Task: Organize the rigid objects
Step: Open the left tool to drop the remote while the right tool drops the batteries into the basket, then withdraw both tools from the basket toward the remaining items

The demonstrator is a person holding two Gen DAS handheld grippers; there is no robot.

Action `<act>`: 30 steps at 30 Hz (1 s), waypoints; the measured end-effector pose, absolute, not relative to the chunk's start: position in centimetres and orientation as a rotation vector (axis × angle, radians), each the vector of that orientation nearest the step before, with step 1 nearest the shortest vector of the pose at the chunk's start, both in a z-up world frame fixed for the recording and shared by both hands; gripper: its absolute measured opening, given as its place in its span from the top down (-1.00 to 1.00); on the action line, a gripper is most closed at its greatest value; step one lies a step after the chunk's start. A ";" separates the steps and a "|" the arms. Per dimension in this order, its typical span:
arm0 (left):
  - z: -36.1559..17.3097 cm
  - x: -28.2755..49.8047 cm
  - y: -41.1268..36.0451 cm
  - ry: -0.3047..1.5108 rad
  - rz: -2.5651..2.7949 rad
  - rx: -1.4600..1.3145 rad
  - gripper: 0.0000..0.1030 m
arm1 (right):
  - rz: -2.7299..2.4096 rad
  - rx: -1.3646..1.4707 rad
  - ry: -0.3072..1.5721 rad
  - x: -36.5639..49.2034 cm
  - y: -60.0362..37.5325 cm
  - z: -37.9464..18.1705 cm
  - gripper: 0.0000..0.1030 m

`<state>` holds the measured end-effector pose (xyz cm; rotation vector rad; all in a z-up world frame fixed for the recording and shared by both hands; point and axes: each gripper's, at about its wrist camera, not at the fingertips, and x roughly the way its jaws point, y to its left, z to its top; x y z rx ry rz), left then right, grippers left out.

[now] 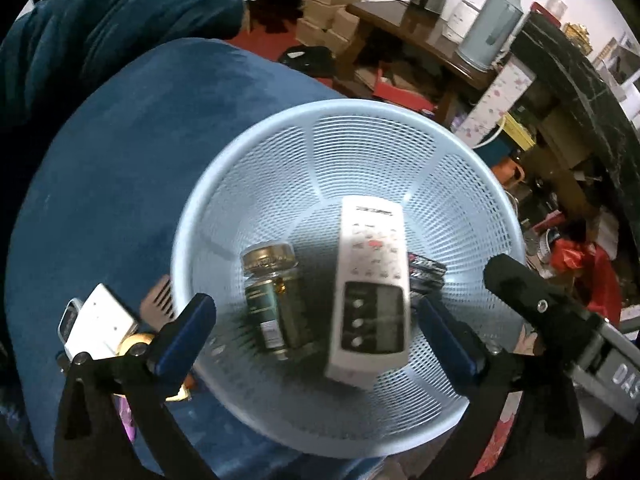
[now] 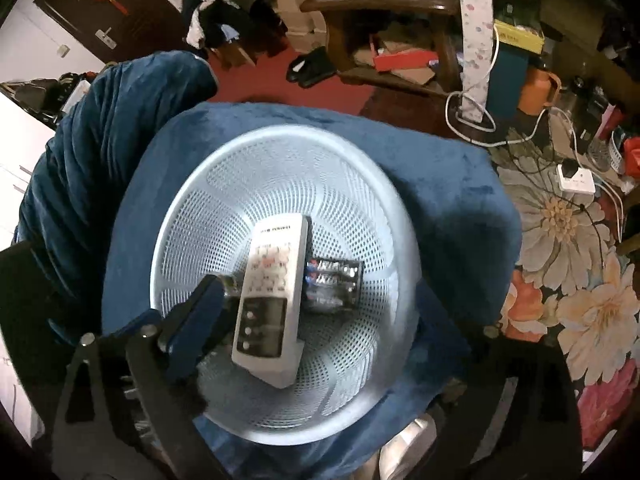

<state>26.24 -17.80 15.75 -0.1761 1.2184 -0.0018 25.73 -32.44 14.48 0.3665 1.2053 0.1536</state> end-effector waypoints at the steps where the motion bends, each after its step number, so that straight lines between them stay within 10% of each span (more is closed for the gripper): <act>1: 15.8 26.1 -17.6 1.220 0.002 -0.181 -0.98 | 0.152 0.361 1.208 25.7 -32.4 14.4 -0.91; 30: 15.2 20.6 -11.0 1.256 0.136 -0.274 -0.98 | 0.195 0.054 1.274 23.0 -27.6 14.7 -1.00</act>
